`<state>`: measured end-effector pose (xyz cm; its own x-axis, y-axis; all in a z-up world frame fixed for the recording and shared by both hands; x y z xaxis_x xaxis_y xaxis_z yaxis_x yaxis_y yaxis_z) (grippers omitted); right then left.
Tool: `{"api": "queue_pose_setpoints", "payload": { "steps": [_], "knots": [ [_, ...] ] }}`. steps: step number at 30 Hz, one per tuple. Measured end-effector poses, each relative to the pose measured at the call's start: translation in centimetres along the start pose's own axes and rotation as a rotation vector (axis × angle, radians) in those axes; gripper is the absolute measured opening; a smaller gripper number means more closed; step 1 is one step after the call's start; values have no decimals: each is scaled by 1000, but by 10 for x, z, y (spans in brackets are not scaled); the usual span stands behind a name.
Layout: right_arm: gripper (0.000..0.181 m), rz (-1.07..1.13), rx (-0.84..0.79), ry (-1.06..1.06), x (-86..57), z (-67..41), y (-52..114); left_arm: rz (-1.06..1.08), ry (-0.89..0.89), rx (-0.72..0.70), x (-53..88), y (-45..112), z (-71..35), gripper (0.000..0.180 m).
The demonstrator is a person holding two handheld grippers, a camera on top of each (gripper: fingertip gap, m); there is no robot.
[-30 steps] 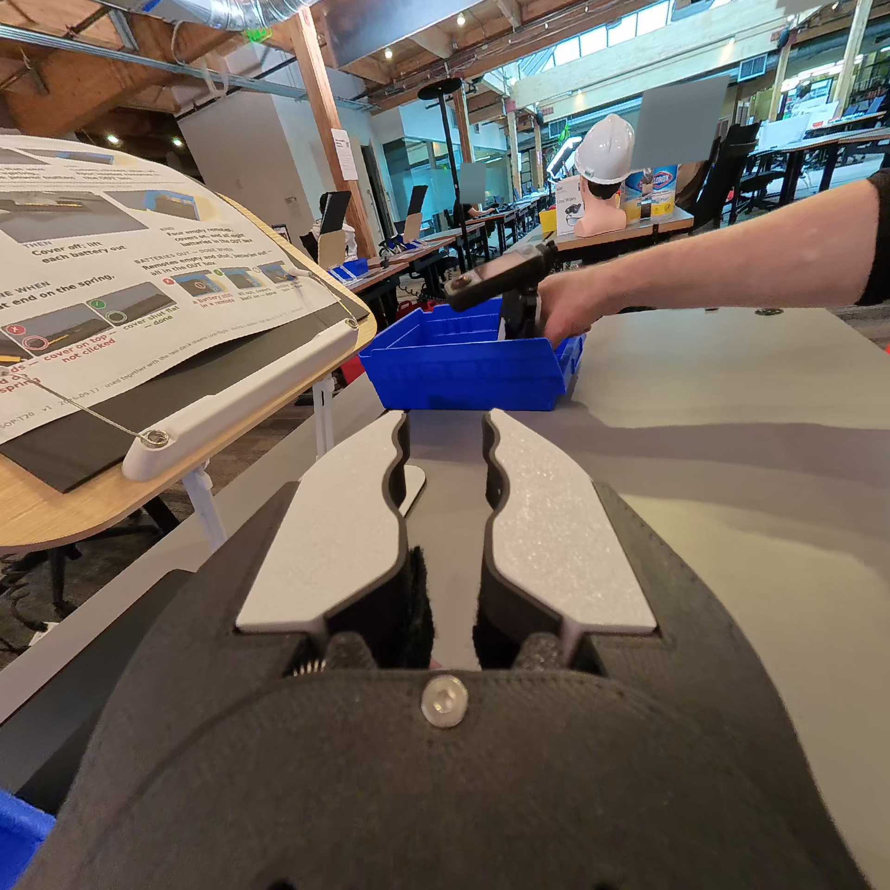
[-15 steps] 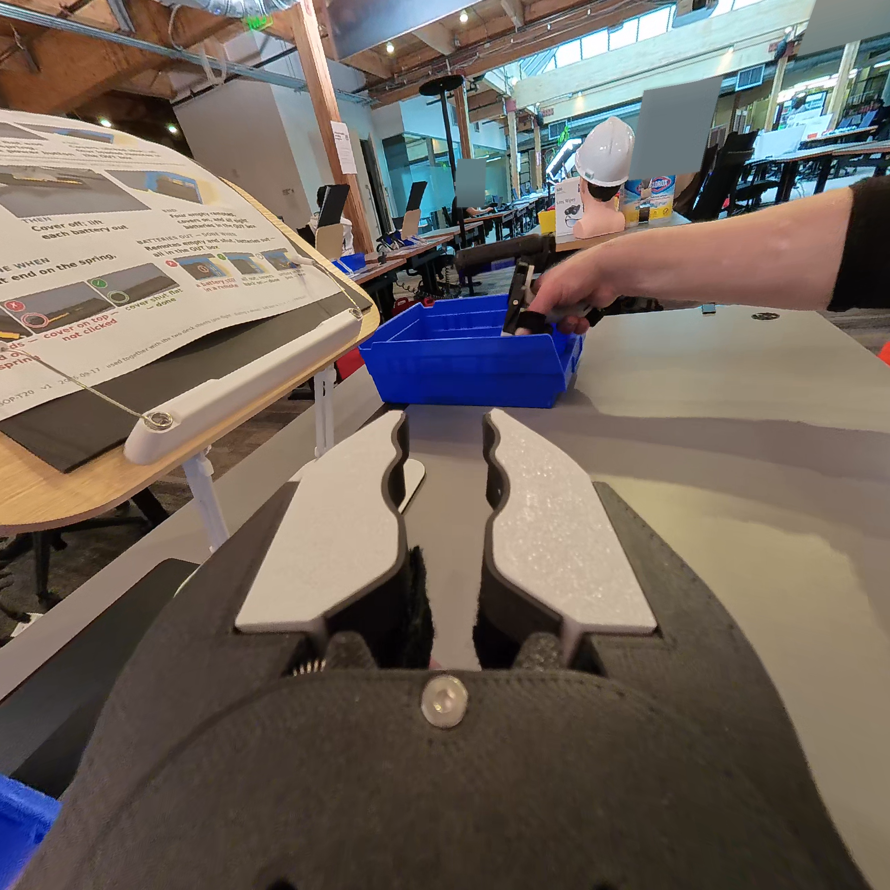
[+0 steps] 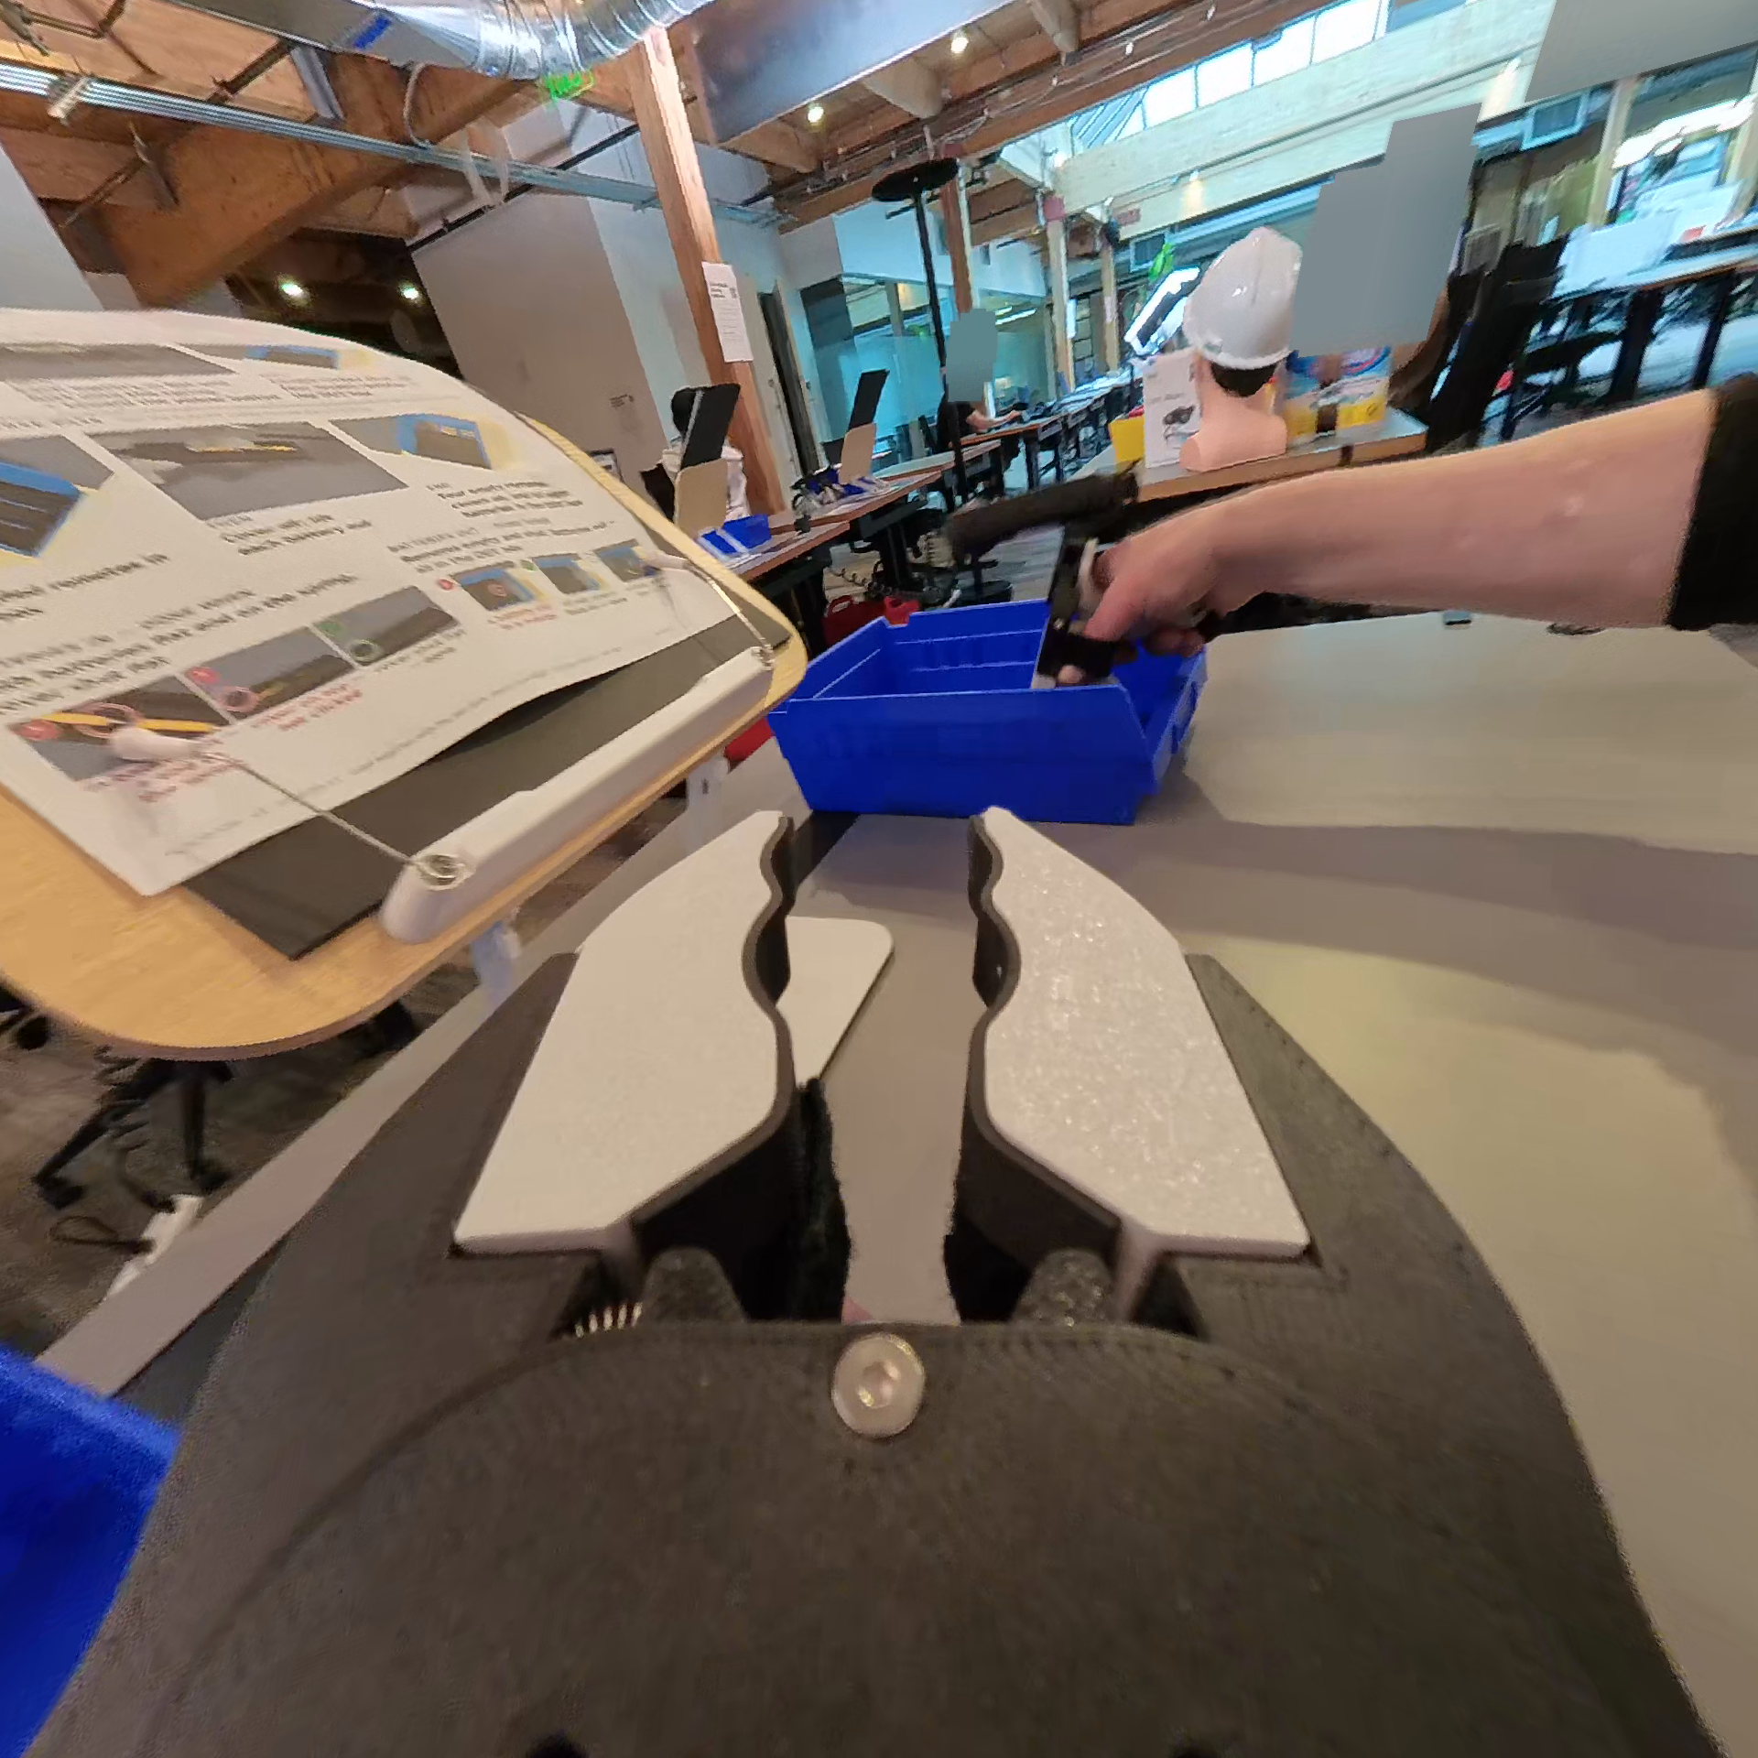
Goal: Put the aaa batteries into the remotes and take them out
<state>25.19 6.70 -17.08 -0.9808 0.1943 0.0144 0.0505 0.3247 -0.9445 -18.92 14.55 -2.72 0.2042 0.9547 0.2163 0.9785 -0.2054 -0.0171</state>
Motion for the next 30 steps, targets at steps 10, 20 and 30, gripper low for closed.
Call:
{"api": "queue_pose_setpoints", "payload": {
  "steps": [10, 20, 30],
  "knots": [
    [51, 149, -631, -210, 50, 2, -140, -432, -51, 333, 73, -134, -31, 70],
    [34, 59, -812, -304, 160, 94, -151, -492, -539, 970, 116, -165, 124, 69],
    [24, 148, -962, -354, 188, 139, -120, -522, -753, 1064, 123, -152, 181, 81]
  ]
}}
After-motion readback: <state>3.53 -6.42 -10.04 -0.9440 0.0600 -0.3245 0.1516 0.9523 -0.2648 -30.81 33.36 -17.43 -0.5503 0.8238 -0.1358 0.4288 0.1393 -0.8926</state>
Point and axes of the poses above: each gripper's, where its closed fingertips meet, y out along the fingers, z out of its underside, x = y × z across the jaws, the point moved 3 cm from there along -y, back along the fingers, and after that the axes turned 13 degrees about z, right-handed, at the moved point
